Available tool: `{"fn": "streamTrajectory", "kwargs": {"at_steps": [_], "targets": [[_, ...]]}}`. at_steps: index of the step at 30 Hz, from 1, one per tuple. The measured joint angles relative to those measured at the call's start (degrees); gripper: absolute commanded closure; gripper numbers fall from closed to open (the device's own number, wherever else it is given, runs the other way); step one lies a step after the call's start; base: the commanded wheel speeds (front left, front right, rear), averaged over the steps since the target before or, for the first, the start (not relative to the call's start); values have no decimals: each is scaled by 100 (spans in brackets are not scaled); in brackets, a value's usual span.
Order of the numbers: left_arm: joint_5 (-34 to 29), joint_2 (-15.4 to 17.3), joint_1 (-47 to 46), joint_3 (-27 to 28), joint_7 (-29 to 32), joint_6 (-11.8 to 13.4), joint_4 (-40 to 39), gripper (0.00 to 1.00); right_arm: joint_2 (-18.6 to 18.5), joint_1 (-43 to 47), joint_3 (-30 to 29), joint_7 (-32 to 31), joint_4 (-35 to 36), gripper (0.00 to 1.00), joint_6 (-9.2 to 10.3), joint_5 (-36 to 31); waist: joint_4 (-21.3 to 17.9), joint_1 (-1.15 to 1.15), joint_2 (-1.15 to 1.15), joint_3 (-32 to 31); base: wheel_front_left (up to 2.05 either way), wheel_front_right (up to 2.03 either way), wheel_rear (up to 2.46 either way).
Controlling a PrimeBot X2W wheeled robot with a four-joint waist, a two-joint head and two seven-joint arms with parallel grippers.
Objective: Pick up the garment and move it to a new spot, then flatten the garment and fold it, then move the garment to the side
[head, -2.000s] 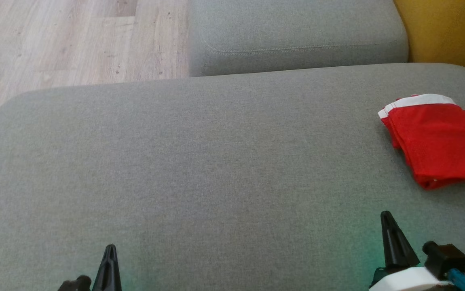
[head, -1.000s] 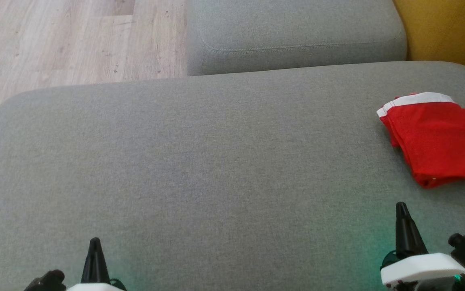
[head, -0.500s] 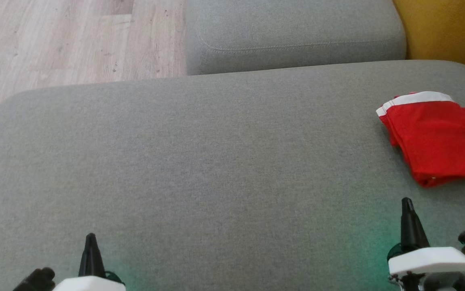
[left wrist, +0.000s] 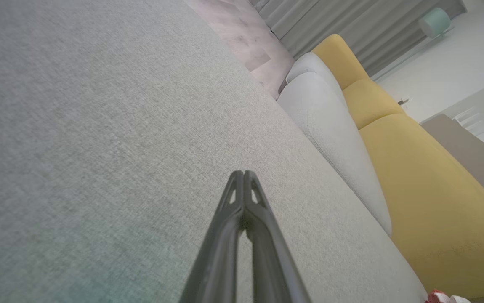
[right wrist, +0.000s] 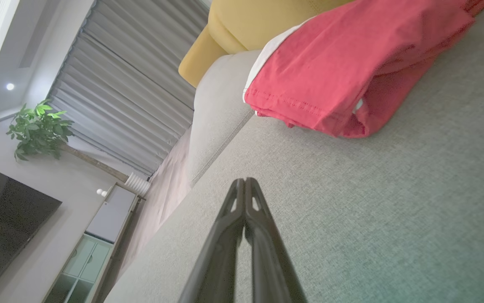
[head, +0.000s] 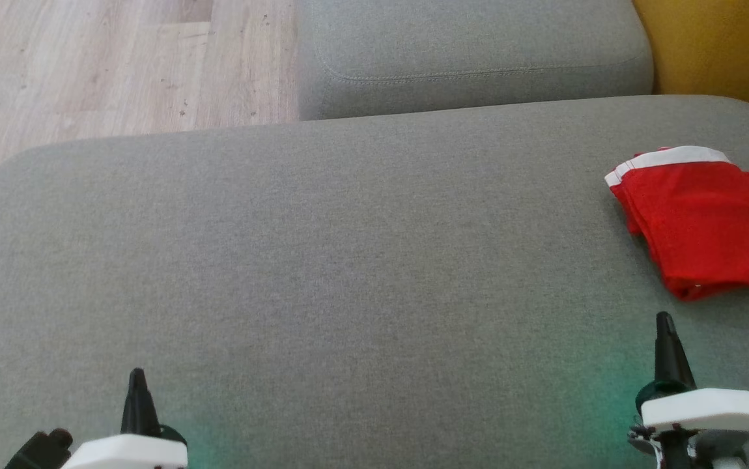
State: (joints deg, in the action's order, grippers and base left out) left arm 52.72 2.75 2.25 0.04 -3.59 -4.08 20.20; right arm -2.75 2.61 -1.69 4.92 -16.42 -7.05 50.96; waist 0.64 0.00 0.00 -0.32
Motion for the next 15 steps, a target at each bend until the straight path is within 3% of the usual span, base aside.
{"fn": "streamTrajectory", "kwargs": {"at_steps": [15], "targets": [[954, -2, -123, 103, 249, -63, -96, 100, -4, -130, -86, -218, 10, 100, 0, 1033, -16, 0, 0, 12, 0, 0, 0]]}}
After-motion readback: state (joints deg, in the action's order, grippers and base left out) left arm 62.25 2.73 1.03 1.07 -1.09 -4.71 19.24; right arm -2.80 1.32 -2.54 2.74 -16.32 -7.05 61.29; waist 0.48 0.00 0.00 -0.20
